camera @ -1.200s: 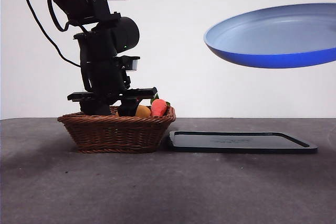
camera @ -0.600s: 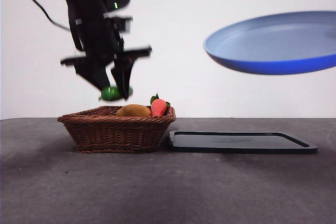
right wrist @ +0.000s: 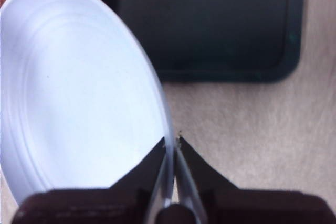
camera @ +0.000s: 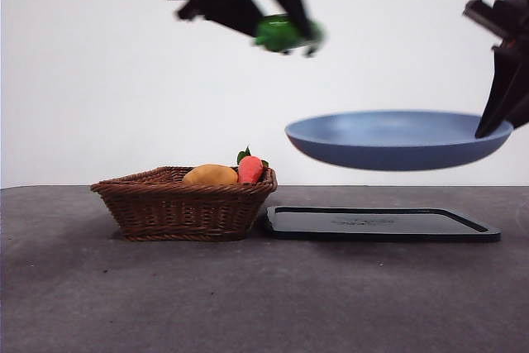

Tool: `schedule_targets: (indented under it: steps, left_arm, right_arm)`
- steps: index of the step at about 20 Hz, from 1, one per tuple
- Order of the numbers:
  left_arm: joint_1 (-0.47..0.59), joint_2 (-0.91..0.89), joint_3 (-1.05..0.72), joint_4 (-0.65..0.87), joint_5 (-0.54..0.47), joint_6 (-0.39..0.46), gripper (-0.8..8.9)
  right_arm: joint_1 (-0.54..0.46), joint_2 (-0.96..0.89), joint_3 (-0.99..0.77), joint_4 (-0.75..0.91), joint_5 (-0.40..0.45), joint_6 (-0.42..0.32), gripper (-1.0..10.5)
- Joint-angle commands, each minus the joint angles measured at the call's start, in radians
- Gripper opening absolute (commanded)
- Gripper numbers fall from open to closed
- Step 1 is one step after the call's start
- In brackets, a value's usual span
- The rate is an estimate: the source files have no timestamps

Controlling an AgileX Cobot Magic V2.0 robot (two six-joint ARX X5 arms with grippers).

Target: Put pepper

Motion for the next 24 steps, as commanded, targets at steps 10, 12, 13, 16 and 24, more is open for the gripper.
schedule_targets:
  steps: [10,12,13,16,24]
  left_arm:
    - [-0.159,0.251,0.017,0.116,-0.179,0.145,1.26]
    - [-0.158,0.264,0.017,0.114,-0.176,0.146,1.27]
    - [-0.159,0.265,0.017,0.114,-0.176,0.146,1.28]
    - [-0.166,0.265,0.017,0.107,-0.17,0.145,2.22]
    - [-0.166,0.22,0.017,0.082,-0.171,0.145,2.61]
  right_arm:
    - [0.002,0.03,0.014,-0.006,-0.035,0.032,0.1]
    - [0.002,0.03,0.014,-0.007,-0.035,0.032,0.1]
    - [0.002,0.03,0.014,-0.008,-0.035,0.032,0.1]
    - [0.002,0.03,0.014,-0.009,-0.034,0.032,0.1]
    - [0.002,0.03,0.014,-0.034,-0.027,0.058,0.1]
